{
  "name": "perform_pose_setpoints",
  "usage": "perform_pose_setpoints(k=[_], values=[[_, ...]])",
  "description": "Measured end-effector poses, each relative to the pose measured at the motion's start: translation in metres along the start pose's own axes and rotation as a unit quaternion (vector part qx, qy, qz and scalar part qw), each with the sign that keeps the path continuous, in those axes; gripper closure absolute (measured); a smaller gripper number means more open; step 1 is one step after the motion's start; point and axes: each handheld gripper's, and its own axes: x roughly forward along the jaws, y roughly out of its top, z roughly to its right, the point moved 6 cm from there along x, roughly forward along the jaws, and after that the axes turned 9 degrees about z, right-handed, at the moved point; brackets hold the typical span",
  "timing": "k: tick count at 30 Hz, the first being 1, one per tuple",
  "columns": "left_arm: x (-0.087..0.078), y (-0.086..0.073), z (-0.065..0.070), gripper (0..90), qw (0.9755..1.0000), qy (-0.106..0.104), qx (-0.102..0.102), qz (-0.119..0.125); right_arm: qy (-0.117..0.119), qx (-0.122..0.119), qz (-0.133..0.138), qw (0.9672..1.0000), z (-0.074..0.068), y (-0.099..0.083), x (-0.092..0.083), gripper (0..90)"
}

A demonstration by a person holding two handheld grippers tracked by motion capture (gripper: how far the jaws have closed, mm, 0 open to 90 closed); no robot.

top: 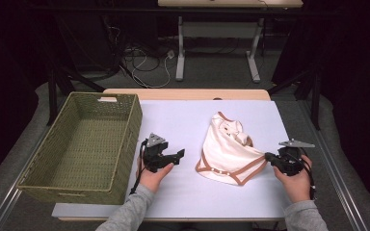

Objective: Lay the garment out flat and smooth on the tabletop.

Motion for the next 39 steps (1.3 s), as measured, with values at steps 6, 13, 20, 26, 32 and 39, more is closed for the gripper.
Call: perform_pose_setpoints(k=[6, 13, 20, 26, 32, 39], values=[[0.022, 0.002, 0.015, 33.4, 0.9998, -0.011, 0.016, -0.006, -0.022, 0.008, -0.001, 0.9997, 0.014, -0.004, 0.001, 88.0], [0.052, 0.004, 0.023, 37.6, 0.9994, -0.01, 0.028, -0.017, -0.051, 0.003, -0.002, 0.9987, 0.022, -0.006, 0.0, 88.0], [0.075, 0.006, 0.03, 38.6, 0.999, -0.02, 0.029, -0.026, -0.06, 0.009, 0.004, 0.9981, 0.029, -0.007, -0.005, 88.0], [0.092, 0.007, 0.035, 42.4, 0.9986, -0.031, 0.023, -0.037, -0.064, 0.011, 0.008, 0.9978, 0.033, -0.01, -0.012, 87.9], [0.104, 0.008, 0.04, 45.8, 0.9974, -0.041, 0.028, -0.051, -0.073, 0.023, 0.012, 0.997, 0.038, -0.014, -0.02, 88.0], [0.117, 0.012, 0.049, 47.1, 0.9972, -0.054, 0.007, -0.051, -0.083, 0.023, 0.013, 0.9962, 0.043, -0.019, -0.026, 87.9]])
